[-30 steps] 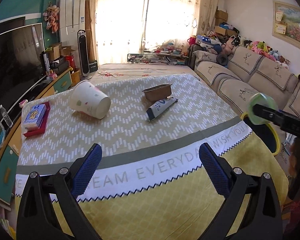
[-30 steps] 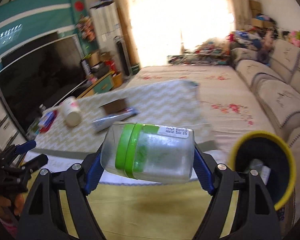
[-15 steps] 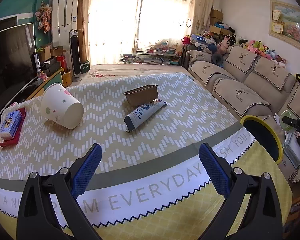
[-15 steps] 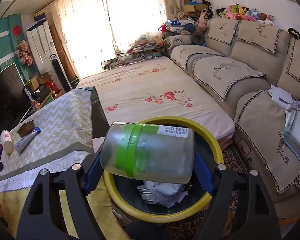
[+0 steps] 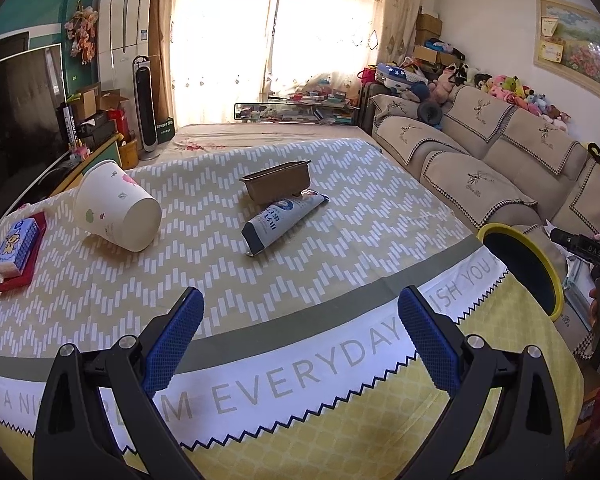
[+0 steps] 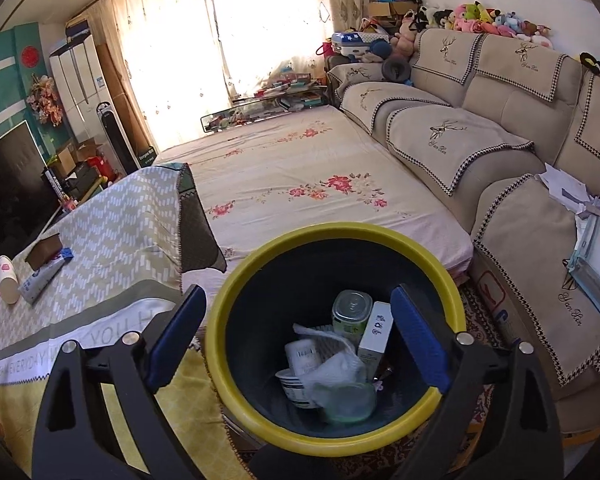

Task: Collect trash
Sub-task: 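Reach the left gripper toward the brown tray and toothpaste tube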

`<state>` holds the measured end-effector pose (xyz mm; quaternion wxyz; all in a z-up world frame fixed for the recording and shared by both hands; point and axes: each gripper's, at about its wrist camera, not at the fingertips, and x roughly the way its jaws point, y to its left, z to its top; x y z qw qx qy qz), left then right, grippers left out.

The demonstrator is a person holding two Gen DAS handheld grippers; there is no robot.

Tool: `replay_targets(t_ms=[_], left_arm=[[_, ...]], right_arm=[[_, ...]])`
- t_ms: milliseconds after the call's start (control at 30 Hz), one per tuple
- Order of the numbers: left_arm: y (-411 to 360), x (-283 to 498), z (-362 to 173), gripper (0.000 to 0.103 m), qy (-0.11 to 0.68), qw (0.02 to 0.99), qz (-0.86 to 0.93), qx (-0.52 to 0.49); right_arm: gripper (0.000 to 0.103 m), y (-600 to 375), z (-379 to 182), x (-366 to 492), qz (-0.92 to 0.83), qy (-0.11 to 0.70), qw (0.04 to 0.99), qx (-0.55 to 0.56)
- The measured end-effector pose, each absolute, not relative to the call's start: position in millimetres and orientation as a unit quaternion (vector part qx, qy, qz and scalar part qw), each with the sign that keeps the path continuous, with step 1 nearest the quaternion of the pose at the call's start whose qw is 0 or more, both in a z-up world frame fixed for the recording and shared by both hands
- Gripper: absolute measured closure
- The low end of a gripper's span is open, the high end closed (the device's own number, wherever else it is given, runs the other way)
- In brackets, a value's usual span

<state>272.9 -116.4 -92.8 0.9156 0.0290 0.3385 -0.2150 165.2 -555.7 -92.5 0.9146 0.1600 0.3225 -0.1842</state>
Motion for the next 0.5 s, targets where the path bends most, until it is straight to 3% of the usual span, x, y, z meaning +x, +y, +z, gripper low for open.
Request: replay_targets(t_ms=[500], left_arm=[[-146.1, 312.1, -83.7, 0.007, 0.391, 0.902, -0.183, 0.027]], right_arm=[[0.014, -522.3, -92.5, 172.5, -0.114, 0.324, 0.927, 0.153]])
